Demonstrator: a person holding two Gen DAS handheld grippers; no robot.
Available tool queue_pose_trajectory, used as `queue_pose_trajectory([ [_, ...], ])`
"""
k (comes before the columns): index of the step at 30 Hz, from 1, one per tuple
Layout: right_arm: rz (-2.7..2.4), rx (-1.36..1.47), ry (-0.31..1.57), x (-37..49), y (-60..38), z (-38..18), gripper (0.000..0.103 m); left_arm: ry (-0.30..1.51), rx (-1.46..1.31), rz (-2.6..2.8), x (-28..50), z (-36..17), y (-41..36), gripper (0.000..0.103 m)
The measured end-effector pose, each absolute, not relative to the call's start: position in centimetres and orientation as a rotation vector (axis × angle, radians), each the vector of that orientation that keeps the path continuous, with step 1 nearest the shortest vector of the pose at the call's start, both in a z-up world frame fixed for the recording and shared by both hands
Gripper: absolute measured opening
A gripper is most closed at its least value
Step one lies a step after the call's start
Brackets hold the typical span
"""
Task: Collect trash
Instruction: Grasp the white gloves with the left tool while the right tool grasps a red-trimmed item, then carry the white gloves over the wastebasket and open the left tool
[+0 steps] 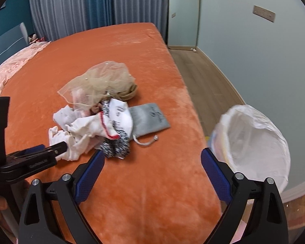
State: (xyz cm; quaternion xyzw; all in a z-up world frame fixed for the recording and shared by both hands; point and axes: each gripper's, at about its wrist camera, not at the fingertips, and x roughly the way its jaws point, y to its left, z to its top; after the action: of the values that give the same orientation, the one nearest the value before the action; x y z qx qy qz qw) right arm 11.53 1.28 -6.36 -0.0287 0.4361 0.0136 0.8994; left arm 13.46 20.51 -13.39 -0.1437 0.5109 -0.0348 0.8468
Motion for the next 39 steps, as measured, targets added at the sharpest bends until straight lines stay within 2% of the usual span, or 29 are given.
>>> queue_pose_trajectory([
  [2, 0.059, -0.058, 0.911, 12.7, 2.4, -6.9, 0.08, 1.079, -0.336, -0.091, 13.8, -13.9, 21.1, 0.056],
  [4, 0.085, -0.052, 0.932, 14.0, 3.3, -7.7, 0.068, 1.082, -0.339, -0.105, 14.0, -14.2, 21.2, 0.043],
  [5, 0.097, -0.05, 0.943, 14.5, 3.7, -8.0, 0.065, 1.08, -0.338, -0.117, 14.1, -14.3, 21.3, 0.039],
  [6, 0.109, -0.048, 0.953, 15.0, 4.1, -8.4, 0.06, 1.081, -0.333, -0.124, 14.2, -14.4, 21.3, 0.03],
  [7, 0.118, -0.049, 0.961, 15.5, 4.6, -8.7, 0.057, 1.085, -0.331, -0.126, 14.1, -14.5, 21.2, 0.027],
  [11, 0.16, -0.055, 0.991, 17.1, 6.1, -10.4, 0.046, 1.082, -0.341, -0.125, 14.2, -14.7, 21.6, 0.017],
  [12, 0.17, -0.057, 1.002, 17.4, 6.3, -10.8, 0.038, 1.08, -0.342, -0.125, 14.1, -14.6, 21.7, 0.014],
  [13, 0.19, -0.049, 1.017, 17.7, 6.5, -11.2, 0.026, 1.08, -0.345, -0.127, 14.1, -14.5, 21.9, 0.013],
  [14, 0.209, -0.037, 1.032, 17.8, 6.6, -11.5, 0.019, 1.079, -0.346, -0.128, 14.0, -14.4, 21.9, 0.013],
  [17, 0.227, -0.035, 1.02, 17.7, 6.8, -10.8, 0.008, 1.064, -0.337, -0.132, 13.8, -13.3, 22.0, 0.012],
  [28, 0.193, 0.05, 0.843, 15.0, 2.0, -1.8, 0.006, 0.935, -0.281, -0.216, 12.3, -5.2, 18.4, 0.012],
  [33, 0.133, 0.103, 0.745, 13.2, -2.6, 2.7, 0.006, 0.869, -0.241, -0.296, 11.5, -0.9, 13.8, 0.012],
  [39, 0.034, 0.143, 0.651, 10.4, -8.7, 6.4, 0.006, 0.84, -0.187, -0.405, 10.7, 1.6, 6.4, 0.012],
])
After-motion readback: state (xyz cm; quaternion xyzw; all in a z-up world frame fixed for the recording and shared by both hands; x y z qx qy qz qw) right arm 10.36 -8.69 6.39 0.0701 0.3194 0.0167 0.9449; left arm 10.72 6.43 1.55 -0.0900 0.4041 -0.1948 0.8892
